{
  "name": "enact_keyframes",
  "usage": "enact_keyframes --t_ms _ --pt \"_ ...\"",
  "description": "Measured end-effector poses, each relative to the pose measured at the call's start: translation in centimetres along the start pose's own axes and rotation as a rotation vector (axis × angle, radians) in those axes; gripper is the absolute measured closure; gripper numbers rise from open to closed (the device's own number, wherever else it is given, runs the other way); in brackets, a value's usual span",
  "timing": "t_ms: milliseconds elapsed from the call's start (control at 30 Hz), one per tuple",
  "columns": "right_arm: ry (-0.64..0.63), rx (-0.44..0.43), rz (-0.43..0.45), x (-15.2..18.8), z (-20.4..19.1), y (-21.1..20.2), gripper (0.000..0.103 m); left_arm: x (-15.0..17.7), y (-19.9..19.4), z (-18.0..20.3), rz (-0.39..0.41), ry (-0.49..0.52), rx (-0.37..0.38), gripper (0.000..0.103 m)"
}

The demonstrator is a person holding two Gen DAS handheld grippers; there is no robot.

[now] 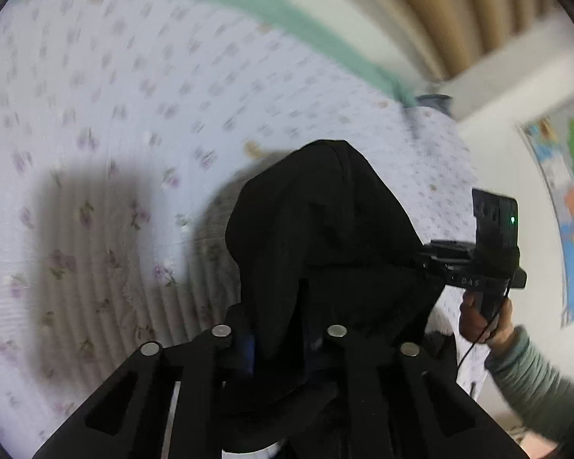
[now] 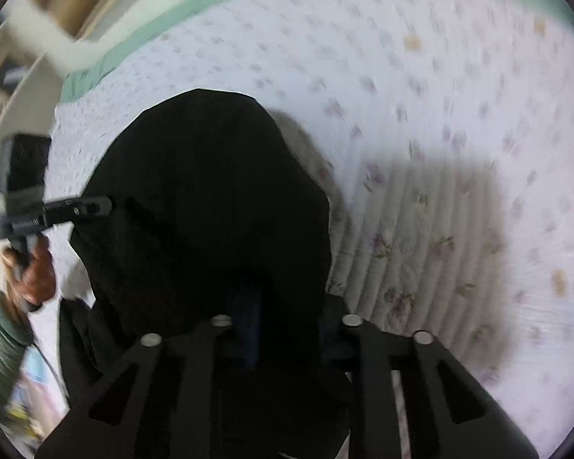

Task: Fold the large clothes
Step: 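Lift the hood with both tools and fold it over the jacket body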

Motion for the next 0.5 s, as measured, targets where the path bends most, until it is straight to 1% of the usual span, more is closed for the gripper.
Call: enact_keyframes --t_ms 133,200,300,400,433,500 --pt "-0.069 0.027 0.109 1.7 -3.3 -5.4 0.084 2.3 -5.0 3.8 0.059 0.102 0.020 0.088" --pt "-0.088 0.040 0.146 3.0 -4.9 -8.1 0.084 3.8 -6.8 5.6 0.076 0.145 0.011 0.088" --pt "-0.113 0.066 0.180 4.9 -7.5 -10.8 0.085 6.8 -9.5 7.9 0.090 0.197 -0.008 0.088" --pt "-0.133 0.080 0.202 8.6 -10.1 -13.8 0.085 10.7 -11.8 9.4 0.095 0.229 -0.028 0.088" --pt "-0.136 0.081 0.203 9.5 -10.7 -14.1 0.085 12.3 -12.5 9.8 0.091 0.235 -0.030 0.088" --pt "-0.139 0.077 0.197 12.2 -12.1 -15.1 0.085 15.2 -13.3 10.4 0.078 0.241 -0.043 0.088"
Point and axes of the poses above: each gripper's, at about its wrist camera, not at the fingertips, and y roughly the way its jaws point, z to its right, x to its underside, the point moved 2 cm from there along y, roughly the way its jaws point, and after that the axes turned 5 degrees about -y, right-handed, at the moved point
